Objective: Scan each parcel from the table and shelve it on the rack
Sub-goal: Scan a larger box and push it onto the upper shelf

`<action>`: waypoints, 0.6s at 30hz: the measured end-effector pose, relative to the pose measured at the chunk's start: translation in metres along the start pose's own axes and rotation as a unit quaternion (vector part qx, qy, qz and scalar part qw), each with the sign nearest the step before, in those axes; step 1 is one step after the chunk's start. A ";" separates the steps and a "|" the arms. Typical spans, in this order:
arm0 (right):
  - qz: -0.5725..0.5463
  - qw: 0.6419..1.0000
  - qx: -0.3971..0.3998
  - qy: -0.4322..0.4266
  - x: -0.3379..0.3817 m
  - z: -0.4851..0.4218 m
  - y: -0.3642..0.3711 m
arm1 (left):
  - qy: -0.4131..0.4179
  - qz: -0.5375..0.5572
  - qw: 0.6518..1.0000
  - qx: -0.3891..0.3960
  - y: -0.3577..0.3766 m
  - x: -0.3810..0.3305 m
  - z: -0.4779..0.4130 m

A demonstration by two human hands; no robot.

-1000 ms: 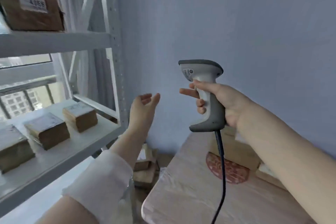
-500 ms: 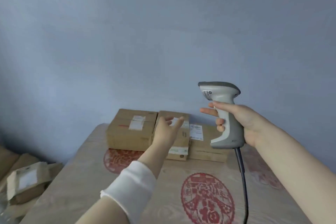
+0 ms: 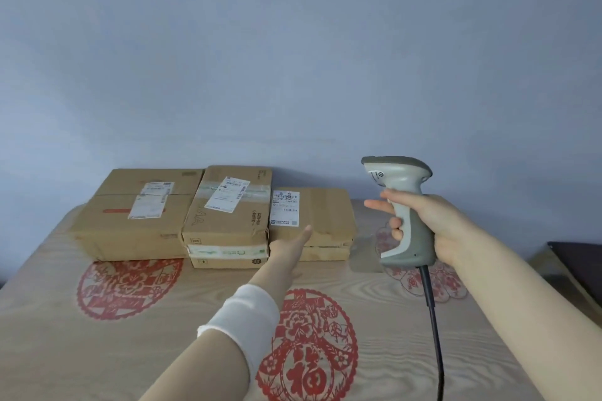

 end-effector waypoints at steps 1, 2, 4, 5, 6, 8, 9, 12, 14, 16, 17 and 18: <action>-0.002 1.000 -0.005 0.005 -0.002 -0.012 -0.002 | -0.009 0.012 1.000 -0.005 0.004 0.001 -0.011; -0.004 1.000 -0.008 0.009 -0.004 -0.024 -0.004 | -0.020 0.023 0.999 -0.016 0.007 0.002 -0.024; -0.003 1.000 -0.012 0.018 -0.008 -0.051 -0.006 | -0.041 0.035 0.997 -0.051 0.009 0.006 -0.052; 0.002 1.000 -0.013 0.023 -0.011 -0.064 -0.007 | -0.048 0.040 0.995 -0.073 0.009 0.009 -0.066; 0.009 0.999 -0.015 0.028 -0.014 -0.078 -0.008 | -0.051 0.046 0.993 -0.094 0.009 0.010 -0.077; 0.017 0.999 -0.019 0.040 -0.023 -0.102 -0.010 | -0.050 0.055 0.988 -0.132 0.008 0.012 -0.095; 0.018 0.999 -0.020 0.047 -0.028 -0.113 -0.011 | -0.048 0.063 0.985 -0.151 0.008 0.013 -0.104; 0.021 0.998 -0.017 0.062 -0.043 -0.143 -0.010 | -0.048 0.082 0.979 -0.182 0.012 0.015 -0.125; 0.031 0.997 -0.010 0.071 -0.051 -0.160 -0.007 | -0.044 0.101 0.972 -0.206 0.014 0.017 -0.137; 0.041 0.996 0.002 0.080 -0.059 -0.174 -0.004 | -0.043 0.119 0.966 -0.224 0.016 0.020 -0.145; 0.044 0.995 0.008 0.085 -0.063 -0.181 -0.003 | -0.045 0.117 0.965 -0.231 0.018 0.022 -0.146; 0.048 0.995 0.013 0.091 -0.067 -0.188 -0.002 | -0.049 0.106 0.965 -0.236 0.020 0.025 -0.148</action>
Point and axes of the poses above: each hand's wrist, its own z-axis away from the middle knuckle, its own y-axis out of the palm, x = y × z, the point moved 10 cm from there along -z, towards the middle knuckle, and after that the axes turned 3 degrees about -x, right-handed, at the moved point
